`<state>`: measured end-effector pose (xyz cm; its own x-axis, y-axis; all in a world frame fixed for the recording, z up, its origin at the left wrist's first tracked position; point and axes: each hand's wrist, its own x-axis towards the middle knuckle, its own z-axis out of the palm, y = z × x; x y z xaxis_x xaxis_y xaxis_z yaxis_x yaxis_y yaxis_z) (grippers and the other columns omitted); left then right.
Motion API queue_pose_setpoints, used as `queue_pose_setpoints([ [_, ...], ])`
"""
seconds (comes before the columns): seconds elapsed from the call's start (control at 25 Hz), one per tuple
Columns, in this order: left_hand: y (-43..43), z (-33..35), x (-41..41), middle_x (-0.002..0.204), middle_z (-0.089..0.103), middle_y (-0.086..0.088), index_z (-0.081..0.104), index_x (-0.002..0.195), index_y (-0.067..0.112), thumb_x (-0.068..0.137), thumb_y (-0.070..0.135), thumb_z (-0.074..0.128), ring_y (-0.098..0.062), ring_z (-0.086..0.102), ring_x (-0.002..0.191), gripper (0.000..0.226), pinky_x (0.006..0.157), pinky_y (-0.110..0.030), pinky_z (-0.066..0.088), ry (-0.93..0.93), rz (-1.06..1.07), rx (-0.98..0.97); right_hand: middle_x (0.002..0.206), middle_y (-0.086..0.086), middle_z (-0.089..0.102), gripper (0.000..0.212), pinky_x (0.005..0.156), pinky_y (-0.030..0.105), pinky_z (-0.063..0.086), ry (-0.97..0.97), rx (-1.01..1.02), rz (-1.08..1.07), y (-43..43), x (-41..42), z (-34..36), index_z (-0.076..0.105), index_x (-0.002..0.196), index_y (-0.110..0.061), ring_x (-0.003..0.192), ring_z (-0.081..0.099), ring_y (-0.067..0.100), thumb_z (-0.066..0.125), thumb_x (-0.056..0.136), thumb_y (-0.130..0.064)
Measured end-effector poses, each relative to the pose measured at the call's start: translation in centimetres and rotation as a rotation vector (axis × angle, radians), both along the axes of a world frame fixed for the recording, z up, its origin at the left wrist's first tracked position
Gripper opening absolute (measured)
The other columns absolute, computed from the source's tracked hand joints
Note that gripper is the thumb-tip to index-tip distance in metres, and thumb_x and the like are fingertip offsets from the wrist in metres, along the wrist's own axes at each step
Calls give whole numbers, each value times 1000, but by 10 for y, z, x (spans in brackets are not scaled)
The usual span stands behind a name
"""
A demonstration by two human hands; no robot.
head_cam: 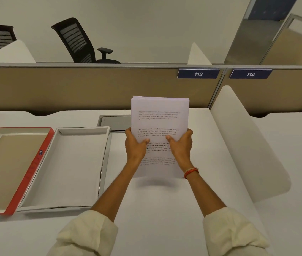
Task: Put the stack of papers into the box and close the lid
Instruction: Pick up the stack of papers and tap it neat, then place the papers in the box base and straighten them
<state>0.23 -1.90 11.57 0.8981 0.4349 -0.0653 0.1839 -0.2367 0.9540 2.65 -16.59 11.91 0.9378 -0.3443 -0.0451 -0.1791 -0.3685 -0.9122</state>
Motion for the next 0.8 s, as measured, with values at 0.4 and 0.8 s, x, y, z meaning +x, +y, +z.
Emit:
queue_pose_setpoints([
  [0.4, 23, 16, 0, 124, 61, -12, 48, 125, 11, 74, 19, 82, -31, 65, 105, 62, 87, -44, 56, 135, -8, 118, 119, 16, 64, 46, 68, 27, 50, 147, -211, 189, 2, 4, 27, 50, 111, -4, 101, 67, 32, 77, 79, -24],
  [0.8, 85, 19, -14, 123, 64, -11, 53, 122, 11, 71, 18, 84, -30, 66, 103, 60, 86, -43, 58, 142, -5, 125, 117, 14, 67, 45, 64, 24, 49, 162, -159, 230, 60, -10, 25, 56, 111, -4, 98, 69, 31, 78, 78, -25],
])
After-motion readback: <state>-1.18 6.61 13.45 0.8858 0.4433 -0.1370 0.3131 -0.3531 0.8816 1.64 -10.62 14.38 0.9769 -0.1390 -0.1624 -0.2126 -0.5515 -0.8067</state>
